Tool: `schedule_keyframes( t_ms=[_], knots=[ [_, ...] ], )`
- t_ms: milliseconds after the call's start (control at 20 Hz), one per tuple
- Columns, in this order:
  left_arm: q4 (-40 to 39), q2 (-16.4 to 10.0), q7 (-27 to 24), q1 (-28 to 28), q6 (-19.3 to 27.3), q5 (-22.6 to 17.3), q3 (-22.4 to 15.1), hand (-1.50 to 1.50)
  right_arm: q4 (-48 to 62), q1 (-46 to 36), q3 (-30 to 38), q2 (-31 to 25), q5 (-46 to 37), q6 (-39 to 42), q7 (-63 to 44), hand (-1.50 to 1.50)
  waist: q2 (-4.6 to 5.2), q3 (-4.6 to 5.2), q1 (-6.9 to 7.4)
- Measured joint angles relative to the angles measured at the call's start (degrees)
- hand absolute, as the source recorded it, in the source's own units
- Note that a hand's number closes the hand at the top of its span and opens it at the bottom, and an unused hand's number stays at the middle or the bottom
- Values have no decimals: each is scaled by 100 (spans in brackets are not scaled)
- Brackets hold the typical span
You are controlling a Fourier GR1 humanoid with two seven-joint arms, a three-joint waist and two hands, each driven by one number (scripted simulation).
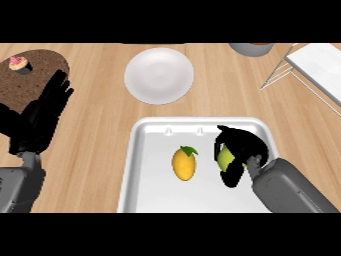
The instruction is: Pick the pear from the tray and place it in the tiered shelf
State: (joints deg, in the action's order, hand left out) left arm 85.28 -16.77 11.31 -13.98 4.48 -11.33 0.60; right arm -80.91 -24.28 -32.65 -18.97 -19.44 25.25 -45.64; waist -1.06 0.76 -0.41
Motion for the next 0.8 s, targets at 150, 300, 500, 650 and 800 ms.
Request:
schedule_keyframes(
  t_ms=[150, 300, 500, 650, 800],
  knots=[
    [37, 0, 16, 83, 26, 6, 29, 0, -877, 438, -638, -91, -598, -333, 273, 150, -2, -36, -74],
    [27, -61, 27, 115, 10, -24, 116, 0, -1850, 805, -1299, -182, -1237, -704, 396, 150, -12, -57, -143],
    [62, -62, 30, 136, 18, 1, 133, 0, -3030, 1542, -1919, -402, -2054, -1415, 384, 150, 14, -71, -169],
    [109, -77, 20, 183, 10, -3, 161, 0, -3963, 1895, -1894, -373, -2219, -1892, 324, 150, 19, -76, -184],
    [121, -79, 54, 179, 23, 8, 172, 0, -4884, 2147, -1777, -373, -2463, -2274, 202, 150, 27, -78, -190]
  ],
)
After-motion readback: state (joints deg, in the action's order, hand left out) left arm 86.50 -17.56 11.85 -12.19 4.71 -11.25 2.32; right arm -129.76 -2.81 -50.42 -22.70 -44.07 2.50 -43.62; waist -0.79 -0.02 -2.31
